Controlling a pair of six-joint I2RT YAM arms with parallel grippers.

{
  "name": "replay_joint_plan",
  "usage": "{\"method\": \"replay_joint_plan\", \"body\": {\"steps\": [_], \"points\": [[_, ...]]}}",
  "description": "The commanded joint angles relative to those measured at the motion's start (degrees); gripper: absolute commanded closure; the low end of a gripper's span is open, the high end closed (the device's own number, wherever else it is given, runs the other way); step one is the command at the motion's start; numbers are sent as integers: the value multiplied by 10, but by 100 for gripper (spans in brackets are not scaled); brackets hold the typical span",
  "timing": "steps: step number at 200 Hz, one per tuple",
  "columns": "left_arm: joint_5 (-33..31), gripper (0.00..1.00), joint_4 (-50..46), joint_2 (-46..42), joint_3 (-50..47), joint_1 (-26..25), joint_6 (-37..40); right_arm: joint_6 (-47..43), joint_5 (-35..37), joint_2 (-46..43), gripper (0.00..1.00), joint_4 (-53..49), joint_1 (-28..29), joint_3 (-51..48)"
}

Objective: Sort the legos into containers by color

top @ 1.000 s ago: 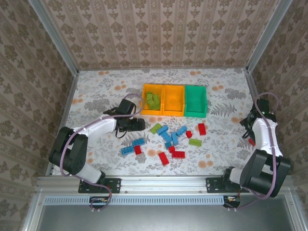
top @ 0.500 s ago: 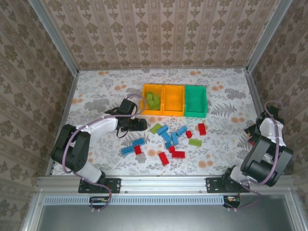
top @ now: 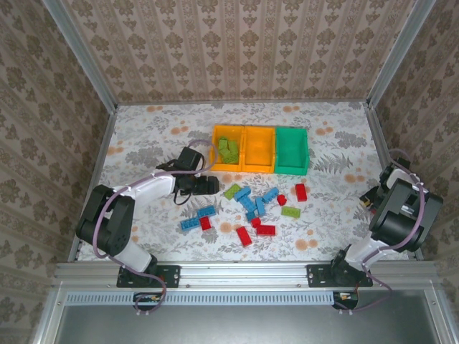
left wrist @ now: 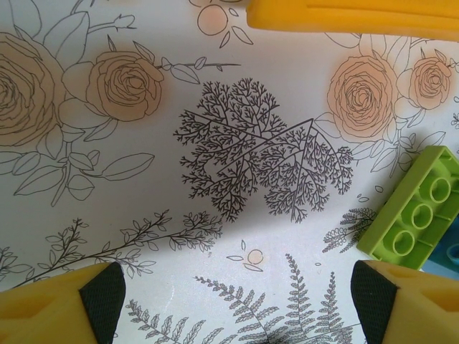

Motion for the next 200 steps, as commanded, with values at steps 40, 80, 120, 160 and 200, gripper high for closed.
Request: {"method": "replay_joint_plan", "body": {"steps": [40, 80, 120, 160, 200], "points": [[-3, 15, -7, -4, 6, 2, -7, -33, 8, 25, 44, 54, -1, 19], [-4, 14, -8, -2, 7, 2, -8, -40, -16, -6, 62, 69, 22, 13], [-6, 14, -18, 4, 19, 0, -11, -27, -52, -58, 62, 58, 147, 39], [-17, 14, -29, -6, 14, -1, -21, 22, -98, -75, 62, 73, 309, 112], [-15, 14, -29, -9, -1, -2, -39, 41, -116, -14, 60, 97, 413, 199]]}}
